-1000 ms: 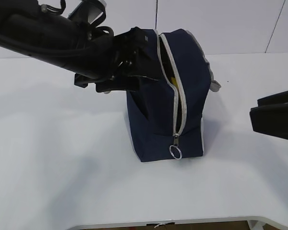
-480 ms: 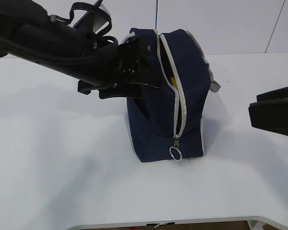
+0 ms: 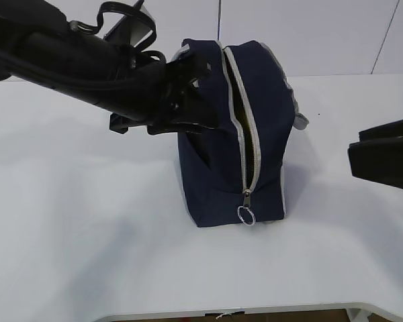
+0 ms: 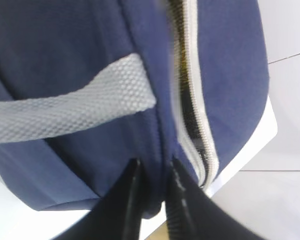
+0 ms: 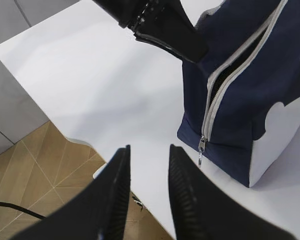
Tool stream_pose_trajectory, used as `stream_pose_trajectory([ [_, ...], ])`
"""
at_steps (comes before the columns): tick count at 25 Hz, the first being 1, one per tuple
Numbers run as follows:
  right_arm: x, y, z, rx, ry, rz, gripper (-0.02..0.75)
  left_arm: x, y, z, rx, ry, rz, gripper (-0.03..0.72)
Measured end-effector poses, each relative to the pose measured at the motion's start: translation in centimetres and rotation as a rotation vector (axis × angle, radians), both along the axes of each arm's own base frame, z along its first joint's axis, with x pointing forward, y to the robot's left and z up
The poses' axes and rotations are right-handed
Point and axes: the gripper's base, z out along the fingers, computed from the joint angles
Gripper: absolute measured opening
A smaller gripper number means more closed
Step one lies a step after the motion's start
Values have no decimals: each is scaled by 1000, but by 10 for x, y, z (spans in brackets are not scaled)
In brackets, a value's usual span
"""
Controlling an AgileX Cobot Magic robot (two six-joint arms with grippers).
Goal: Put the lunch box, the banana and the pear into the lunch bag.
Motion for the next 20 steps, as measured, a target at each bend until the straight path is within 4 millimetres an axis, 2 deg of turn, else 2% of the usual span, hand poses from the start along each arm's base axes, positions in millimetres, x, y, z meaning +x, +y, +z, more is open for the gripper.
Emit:
stream_pose_trajectory([
  [4, 0, 0, 0, -24, -31, 20, 244, 0, 0, 0, 1, -1, -1, 20],
  [8, 1, 0, -4, -67, -81, 48, 244, 0, 0, 0, 2, 0, -1, 1],
  [15, 0, -2, -39, -89, -34, 36, 244, 0, 0, 0, 2, 0, -1, 0],
  [20, -5, 1, -65, -92, -84, 115, 244, 0, 0, 0, 2, 0, -1, -1],
])
